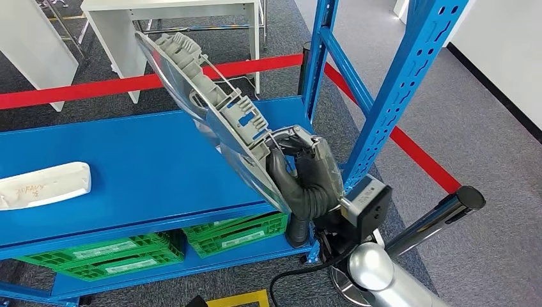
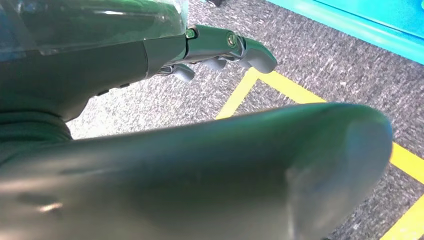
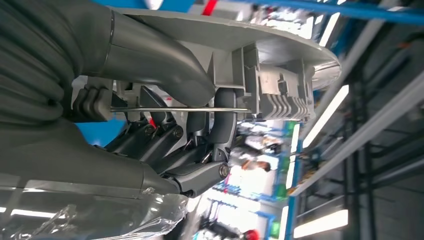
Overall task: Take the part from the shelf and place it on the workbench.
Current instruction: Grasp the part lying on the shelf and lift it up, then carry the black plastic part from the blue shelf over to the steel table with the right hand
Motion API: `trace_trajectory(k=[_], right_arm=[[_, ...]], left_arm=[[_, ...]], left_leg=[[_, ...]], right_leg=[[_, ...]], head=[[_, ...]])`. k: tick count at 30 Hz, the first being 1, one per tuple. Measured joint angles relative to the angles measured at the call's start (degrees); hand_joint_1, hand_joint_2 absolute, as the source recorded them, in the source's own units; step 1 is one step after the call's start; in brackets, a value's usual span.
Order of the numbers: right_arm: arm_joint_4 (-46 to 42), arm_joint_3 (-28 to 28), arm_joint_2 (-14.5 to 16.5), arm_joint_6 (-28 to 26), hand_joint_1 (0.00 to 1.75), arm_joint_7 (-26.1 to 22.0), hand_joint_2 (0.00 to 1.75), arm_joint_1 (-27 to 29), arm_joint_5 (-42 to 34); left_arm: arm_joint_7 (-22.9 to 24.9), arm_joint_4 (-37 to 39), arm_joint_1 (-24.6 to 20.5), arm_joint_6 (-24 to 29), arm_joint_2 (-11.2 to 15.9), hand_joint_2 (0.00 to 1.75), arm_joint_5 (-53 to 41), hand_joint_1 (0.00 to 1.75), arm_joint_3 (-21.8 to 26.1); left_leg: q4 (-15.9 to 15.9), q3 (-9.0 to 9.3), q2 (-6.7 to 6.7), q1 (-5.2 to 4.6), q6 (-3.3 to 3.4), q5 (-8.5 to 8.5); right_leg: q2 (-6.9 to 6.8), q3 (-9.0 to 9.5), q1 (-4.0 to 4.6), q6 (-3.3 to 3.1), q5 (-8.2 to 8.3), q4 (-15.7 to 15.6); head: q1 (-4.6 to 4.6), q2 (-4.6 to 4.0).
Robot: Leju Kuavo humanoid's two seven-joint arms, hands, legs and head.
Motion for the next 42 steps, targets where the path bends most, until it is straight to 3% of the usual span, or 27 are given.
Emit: trace_trajectory(k=[10, 17, 21, 28, 32, 42], right_arm=[[-7.39, -2.58, -1.84, 8.76, 1.75, -7.95, 1.75, 2.25, -18.55], [-8.83, -4.15, -1.97, 16.42, 1.75, -11.78, 1.75, 3.16, -27.37], [-9.01, -4.69, -1.92, 20.58, 1.75, -12.79, 1.75, 3.3, -30.55], [-9.0, -5.48, -1.85, 23.16, 1.75, -12.97, 1.75, 3.38, -32.41], [-8.94, -5.99, -1.47, 26.51, 1.75, -13.81, 1.75, 3.37, -34.42], [-8.29, -6.68, -0.64, 28.44, 1.75, -13.33, 1.75, 3.23, -33.85]], left_arm=[[-1.77, 0.21, 0.2, 2.53, -0.34, 0.0, -0.2, 0.0, -0.03], [-2.67, 0.33, 0.22, 3.56, -0.5, 0.0, -0.98, 0.0, -0.06], [-2.98, 0.39, 0.22, 3.85, -0.85, 0.0, -1.05, 0.0, -0.09], [-3.13, 0.54, 0.31, 4.58, -1.33, 0.0, -0.49, 0.0, -0.11], [-3.0, 0.69, 0.34, 3.63, -1.72, 1.75, 0.3, 0.0, -0.11], [-3.98, 0.89, 0.03, 1.66, -1.65, 1.75, 0.33, 0.0, -0.11]], left_leg=[[0.0, 0.0, -0.01, 0.0, 0.01, -0.02], [0.0, 0.0, -0.01, 0.0, 0.01, -0.02], [0.0, 0.0, -0.01, -0.01, 0.01, -0.02], [0.0, 0.0, -0.01, -0.01, 0.01, -0.03], [0.0, 0.0, -0.01, -0.01, 0.02, -0.03], [0.0, 0.0, -0.02, -0.01, 0.01, -0.03]], right_leg=[[0.0, 0.01, 0.0, 0.02, -0.05, 0.0], [0.0, 0.02, 0.0, 0.03, -0.05, 0.0], [0.0, 0.03, 0.0, 0.04, -0.06, 0.0], [0.0, 0.03, 0.0, 0.04, -0.06, 0.0], [0.0, 0.03, 0.0, 0.04, -0.06, 0.0], [-0.01, 0.04, 0.0, 0.04, -0.07, 0.0]], head=[[0.0, 0.0], [0.01, 0.0], [0.01, 0.0], [0.01, 0.0], [0.01, 0.0], [0.01, 0.0]])
